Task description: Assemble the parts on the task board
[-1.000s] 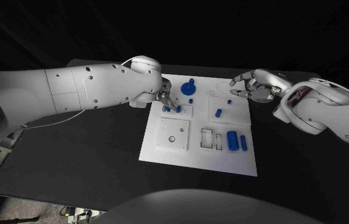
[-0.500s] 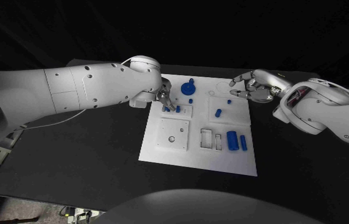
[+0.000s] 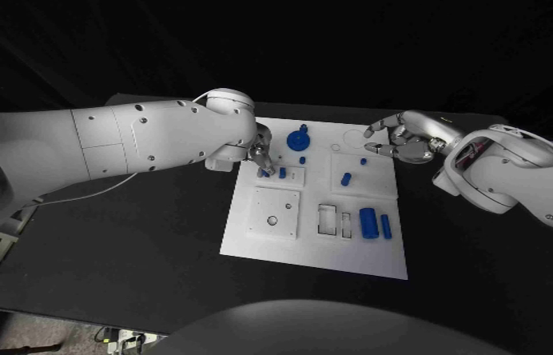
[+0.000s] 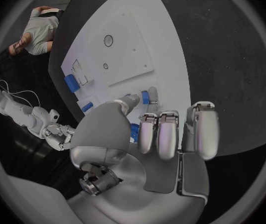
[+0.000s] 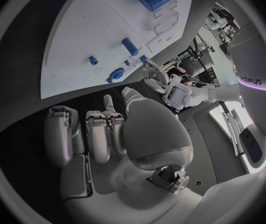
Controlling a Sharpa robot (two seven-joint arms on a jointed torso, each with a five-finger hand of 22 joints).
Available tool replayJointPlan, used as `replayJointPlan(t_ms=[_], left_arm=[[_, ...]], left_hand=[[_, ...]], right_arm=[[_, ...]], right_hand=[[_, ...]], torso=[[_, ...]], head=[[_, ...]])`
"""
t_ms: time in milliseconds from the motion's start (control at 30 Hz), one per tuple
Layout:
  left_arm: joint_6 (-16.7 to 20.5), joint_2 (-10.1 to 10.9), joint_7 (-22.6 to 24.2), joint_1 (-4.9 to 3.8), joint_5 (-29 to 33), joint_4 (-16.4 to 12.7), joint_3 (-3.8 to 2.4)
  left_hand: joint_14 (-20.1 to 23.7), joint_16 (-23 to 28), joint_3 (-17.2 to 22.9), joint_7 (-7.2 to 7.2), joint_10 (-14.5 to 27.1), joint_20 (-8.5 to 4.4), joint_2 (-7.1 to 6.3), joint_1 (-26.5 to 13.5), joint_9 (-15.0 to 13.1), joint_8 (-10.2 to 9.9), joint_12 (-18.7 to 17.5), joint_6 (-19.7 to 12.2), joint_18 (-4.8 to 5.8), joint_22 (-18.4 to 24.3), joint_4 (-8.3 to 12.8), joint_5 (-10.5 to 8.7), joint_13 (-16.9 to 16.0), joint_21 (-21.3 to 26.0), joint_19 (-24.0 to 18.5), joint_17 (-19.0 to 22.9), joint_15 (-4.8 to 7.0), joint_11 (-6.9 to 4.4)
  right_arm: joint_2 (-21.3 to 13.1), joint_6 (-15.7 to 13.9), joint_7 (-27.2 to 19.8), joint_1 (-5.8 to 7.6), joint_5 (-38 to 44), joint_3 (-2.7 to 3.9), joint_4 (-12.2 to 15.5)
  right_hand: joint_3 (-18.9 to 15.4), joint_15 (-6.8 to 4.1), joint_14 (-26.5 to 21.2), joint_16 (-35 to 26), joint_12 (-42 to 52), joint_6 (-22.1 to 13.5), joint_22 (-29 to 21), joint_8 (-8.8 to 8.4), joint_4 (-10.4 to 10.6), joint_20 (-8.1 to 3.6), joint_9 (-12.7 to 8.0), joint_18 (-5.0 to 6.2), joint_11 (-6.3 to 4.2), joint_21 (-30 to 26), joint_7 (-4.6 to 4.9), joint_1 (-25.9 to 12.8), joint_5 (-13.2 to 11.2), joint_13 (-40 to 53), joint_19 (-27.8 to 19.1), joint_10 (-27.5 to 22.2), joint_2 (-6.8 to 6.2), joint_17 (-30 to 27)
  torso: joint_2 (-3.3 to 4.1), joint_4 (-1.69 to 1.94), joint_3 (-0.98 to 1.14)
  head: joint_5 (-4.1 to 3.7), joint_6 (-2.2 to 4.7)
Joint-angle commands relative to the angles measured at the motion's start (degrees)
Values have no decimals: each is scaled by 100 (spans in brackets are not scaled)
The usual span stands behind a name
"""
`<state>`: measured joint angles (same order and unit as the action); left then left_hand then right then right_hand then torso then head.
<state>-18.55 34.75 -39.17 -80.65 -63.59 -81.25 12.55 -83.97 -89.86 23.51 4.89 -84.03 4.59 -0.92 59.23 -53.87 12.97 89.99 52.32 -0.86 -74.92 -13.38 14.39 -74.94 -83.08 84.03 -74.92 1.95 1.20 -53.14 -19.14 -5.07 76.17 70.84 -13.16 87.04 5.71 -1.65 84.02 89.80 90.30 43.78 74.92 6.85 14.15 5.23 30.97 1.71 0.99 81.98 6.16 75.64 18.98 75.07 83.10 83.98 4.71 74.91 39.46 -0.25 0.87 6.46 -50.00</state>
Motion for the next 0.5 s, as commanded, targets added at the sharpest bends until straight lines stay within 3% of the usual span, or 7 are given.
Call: replayJointPlan(t_ms=[33,133,500], left_arm=[[-25,-25,62,36,85,-10,22],[-18,-32,62,36,86,-5,22],[-33,-56,59,37,86,19,21]], left_hand=[[-603,-14,142,-43,-597,-35,-99,-48,-232,162,1,-9,-73,-1299,14,-36,-1506,17,204,-1508,25,-64],[-603,-14,273,-65,-597,-47,-152,-129,-503,350,1,-55,-72,-1300,33,-42,-1506,17,206,-1508,42,-87],[-603,-14,425,-97,-597,-68,-218,-271,-880,609,1,-102,-66,-1307,33,-66,-1506,-4,222,-1508,62,-112]], right_arm=[[4,101,26,-4,38,-1,1],[7,110,31,-5,38,-1,-3],[15,140,48,-8,38,-1,-10]], right_hand=[[33,18,598,20,-30,32,1210,-7,-10,-20,-6,56,30,4,1,49,44,1493,25,602,7,1509],[34,18,598,20,-30,33,1210,-7,-9,-20,-6,56,30,4,1,49,45,1493,26,602,7,1509],[34,18,598,20,-30,33,1210,-7,-9,-20,-6,56,30,4,1,49,45,1493,26,602,7,1509]], torso=[[2,0,0],[-1,1,1],[1,2,0]], head=[[-4,0],[0,0],[1,0]])
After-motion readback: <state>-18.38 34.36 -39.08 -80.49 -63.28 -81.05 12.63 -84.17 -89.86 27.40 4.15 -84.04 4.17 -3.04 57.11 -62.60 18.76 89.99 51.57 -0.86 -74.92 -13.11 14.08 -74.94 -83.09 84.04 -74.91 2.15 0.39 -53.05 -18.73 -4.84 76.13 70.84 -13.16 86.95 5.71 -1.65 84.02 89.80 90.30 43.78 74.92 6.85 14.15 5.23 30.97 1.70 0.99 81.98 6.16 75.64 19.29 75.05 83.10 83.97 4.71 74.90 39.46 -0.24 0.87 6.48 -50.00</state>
